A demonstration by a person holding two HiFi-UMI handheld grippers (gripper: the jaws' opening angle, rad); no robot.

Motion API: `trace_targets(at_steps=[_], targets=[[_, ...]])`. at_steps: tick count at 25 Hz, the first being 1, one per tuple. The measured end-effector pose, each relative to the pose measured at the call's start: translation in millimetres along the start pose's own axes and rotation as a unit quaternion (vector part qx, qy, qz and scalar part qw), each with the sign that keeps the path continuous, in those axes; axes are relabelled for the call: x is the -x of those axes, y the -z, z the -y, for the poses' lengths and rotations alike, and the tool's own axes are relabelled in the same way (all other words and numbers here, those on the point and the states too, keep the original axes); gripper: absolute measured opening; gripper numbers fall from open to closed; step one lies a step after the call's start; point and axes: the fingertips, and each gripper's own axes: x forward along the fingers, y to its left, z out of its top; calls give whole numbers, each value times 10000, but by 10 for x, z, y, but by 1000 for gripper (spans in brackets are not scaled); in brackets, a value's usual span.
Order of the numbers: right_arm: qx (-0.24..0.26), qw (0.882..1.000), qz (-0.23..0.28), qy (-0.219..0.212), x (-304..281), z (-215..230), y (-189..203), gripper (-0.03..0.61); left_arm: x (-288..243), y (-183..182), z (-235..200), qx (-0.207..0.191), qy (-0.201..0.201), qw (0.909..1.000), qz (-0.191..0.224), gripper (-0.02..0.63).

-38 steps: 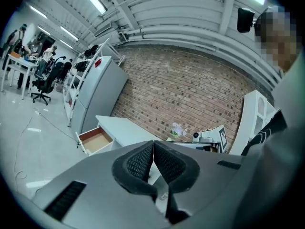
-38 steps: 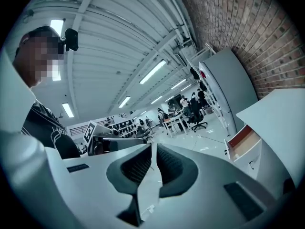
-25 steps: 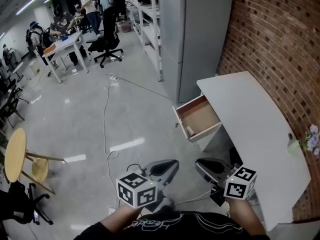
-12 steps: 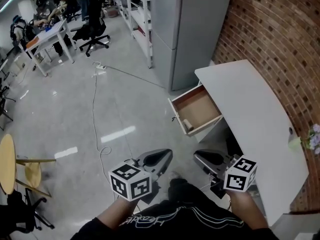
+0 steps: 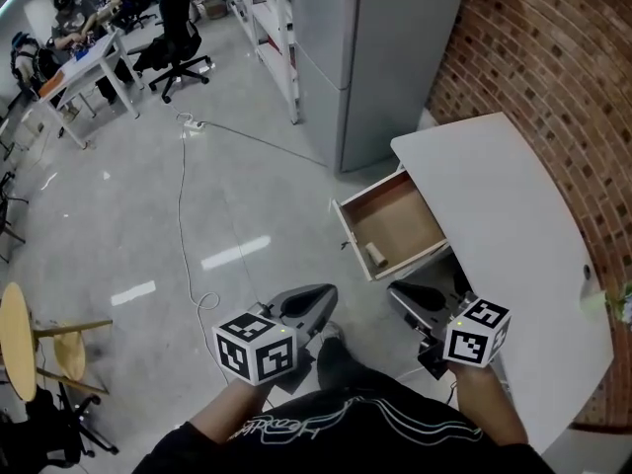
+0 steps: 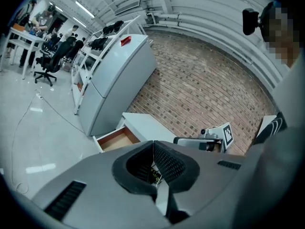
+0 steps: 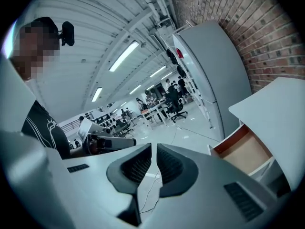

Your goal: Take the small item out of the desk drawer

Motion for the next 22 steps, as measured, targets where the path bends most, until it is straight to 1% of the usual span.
trace_targets(at_steps=[3, 7, 11, 14, 19, 22], targets=[[-195, 9998, -4, 46, -206, 436, -142, 60, -356, -206, -295, 27, -58, 9999, -155, 21], [-251, 9993, -41, 284, -507, 1078, -339, 61, -902, -415, -745, 54, -94, 9989, -454, 21], [-335, 9984, -241, 397, -799, 1641, -410, 61, -1411, -547, -1119, 254, -89, 9980, -570, 21], [-316, 9966, -549, 533, -966, 2032, -328, 61, -1736, -574, -1345, 363, -69, 9971, -660, 21], [-285, 9932, -952, 599, -1241, 2490, -67, 61, -2034, -487, -1660, 219, 6, 9956, -912, 21], [-288, 9912, -1154, 579, -1390, 2704, 92, 61, -2148, -391, -1853, 220, -14, 9945, -1022, 21]])
